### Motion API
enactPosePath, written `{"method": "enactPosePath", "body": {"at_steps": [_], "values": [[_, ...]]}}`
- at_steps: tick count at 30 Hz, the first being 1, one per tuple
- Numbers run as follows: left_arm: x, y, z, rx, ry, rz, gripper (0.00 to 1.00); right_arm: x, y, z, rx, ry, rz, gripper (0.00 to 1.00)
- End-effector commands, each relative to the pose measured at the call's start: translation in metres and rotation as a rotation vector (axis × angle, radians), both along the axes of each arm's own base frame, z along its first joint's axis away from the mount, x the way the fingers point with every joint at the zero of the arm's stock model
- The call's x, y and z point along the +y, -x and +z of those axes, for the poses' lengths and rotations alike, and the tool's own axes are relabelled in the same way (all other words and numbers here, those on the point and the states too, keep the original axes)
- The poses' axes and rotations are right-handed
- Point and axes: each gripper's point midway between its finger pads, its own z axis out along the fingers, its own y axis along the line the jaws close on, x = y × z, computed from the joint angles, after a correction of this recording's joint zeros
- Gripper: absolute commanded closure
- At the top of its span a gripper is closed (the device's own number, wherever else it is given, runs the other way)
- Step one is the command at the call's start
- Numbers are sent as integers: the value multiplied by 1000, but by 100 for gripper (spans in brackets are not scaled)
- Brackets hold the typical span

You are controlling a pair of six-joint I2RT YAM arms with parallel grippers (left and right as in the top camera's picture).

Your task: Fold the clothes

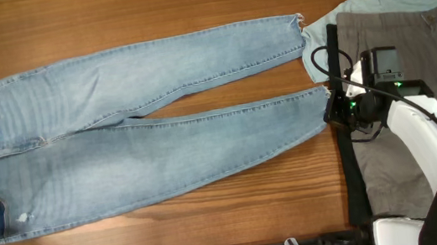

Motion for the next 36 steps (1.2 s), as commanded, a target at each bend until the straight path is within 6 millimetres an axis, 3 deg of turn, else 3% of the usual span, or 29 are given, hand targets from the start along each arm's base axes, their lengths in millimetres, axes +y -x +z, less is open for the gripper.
{"method": "enactPosePath", "body": {"at_steps": [1, 5, 8, 9, 11, 13, 17, 21, 24, 28, 30, 36], "values": [[6, 0, -32, 20, 29, -30, 50, -2, -9, 9, -43, 19, 13, 95], [20, -13, -57, -17, 8, -100, 50, -2, -10, 9, -46, 19, 13, 95], [22, -13, -65, -13, 10, -118, 59, -2, -10, 9, -49, 19, 13, 94], [22, -13, -68, -12, 14, -118, 65, -2, -10, 9, -50, 19, 13, 94], [17, -11, -70, -6, 37, -117, 96, -3, -10, 9, -50, 21, 14, 95], [12, -12, -66, -14, 57, -114, 96, -3, -9, 10, -44, 21, 11, 96], [20, -16, -19, -31, 24, -66, 96, -8, -4, 28, -18, 48, -20, 96], [28, -6, 56, -24, -117, 4, 96, -11, 7, 73, 49, 58, -47, 96], [19, -25, 92, -99, -195, -21, 96, -5, -12, 84, -27, 17, -42, 96], [-7, -65, 90, -92, -188, -185, 96, 1, -38, 72, -55, 4, -63, 95], [-16, -79, 89, -58, -209, -241, 96, 9, -45, 52, -9, -5, -62, 96], [-23, -88, 89, -31, -225, -279, 96, 21, -66, 32, -20, -34, -26, 96]]}}
